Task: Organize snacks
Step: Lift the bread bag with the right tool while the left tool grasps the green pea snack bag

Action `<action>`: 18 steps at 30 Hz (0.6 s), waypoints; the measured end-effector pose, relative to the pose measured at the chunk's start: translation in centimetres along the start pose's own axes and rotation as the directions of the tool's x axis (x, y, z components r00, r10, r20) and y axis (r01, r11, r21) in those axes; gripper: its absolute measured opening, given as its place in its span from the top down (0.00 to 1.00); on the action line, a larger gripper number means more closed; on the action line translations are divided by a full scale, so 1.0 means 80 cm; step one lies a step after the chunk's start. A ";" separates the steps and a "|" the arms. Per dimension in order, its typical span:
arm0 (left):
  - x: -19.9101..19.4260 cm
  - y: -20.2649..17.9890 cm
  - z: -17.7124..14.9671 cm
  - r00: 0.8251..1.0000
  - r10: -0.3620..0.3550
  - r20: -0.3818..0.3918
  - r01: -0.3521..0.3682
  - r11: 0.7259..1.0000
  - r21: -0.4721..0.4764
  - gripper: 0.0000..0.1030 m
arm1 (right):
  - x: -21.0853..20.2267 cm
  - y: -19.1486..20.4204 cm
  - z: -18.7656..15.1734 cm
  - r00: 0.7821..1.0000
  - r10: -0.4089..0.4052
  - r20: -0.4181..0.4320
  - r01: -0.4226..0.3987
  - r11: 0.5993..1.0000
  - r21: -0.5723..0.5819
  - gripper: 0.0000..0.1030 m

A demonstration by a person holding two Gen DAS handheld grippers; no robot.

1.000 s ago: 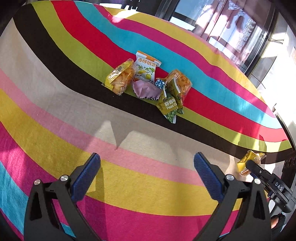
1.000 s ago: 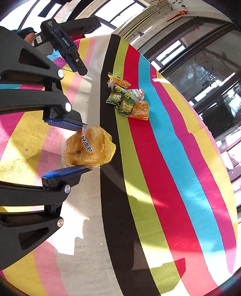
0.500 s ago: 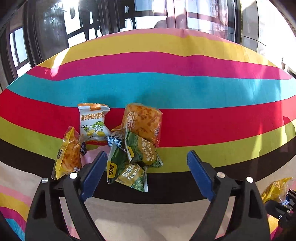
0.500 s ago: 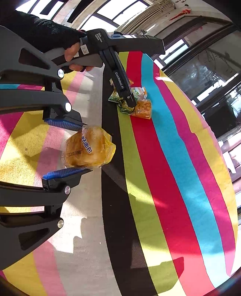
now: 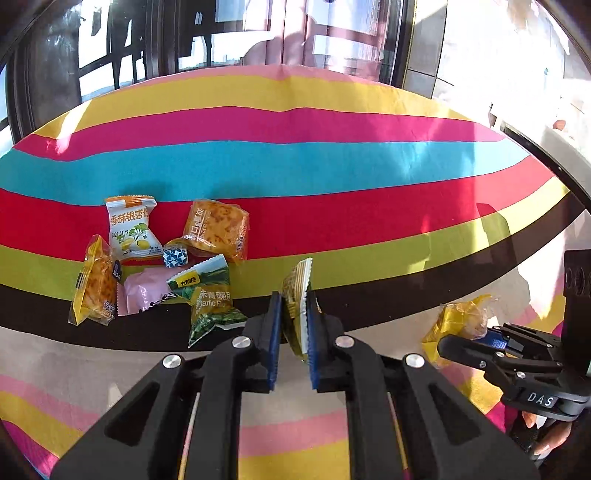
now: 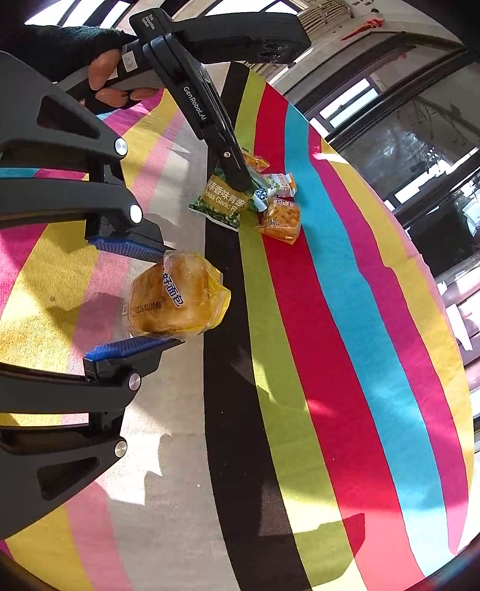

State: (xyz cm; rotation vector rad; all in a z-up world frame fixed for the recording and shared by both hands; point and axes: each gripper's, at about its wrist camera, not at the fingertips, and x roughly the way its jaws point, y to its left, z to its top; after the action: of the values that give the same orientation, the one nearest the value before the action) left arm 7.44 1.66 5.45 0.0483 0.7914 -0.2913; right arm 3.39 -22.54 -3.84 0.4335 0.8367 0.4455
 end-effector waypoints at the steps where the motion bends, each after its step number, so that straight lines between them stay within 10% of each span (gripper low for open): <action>1: -0.007 -0.003 -0.004 1.000 0.003 0.004 -0.003 1.000 0.011 0.88 | 0.000 0.000 0.000 1.000 -0.002 -0.001 0.002 1.000 -0.001 0.62; 5: 0.005 -0.009 -0.003 0.996 0.089 -0.029 -0.088 0.995 0.057 0.84 | 0.000 0.001 0.001 1.000 -0.005 -0.002 0.005 1.000 -0.002 0.61; 8: 0.021 -0.001 -0.007 0.979 0.196 -0.054 -0.189 0.976 0.109 0.17 | -0.001 -0.001 0.001 1.000 -0.003 0.001 0.003 1.000 0.004 0.61; 18: 0.039 -0.017 -0.023 0.960 0.268 -0.080 -0.246 0.946 0.212 0.09 | 0.000 0.000 0.001 1.000 -0.003 -0.004 0.003 1.000 0.001 0.60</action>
State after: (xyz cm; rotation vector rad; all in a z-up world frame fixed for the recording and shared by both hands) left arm 7.86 -0.07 2.00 0.3580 0.8505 -0.1198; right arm 3.42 -22.56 -3.81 0.4323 0.8416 0.4437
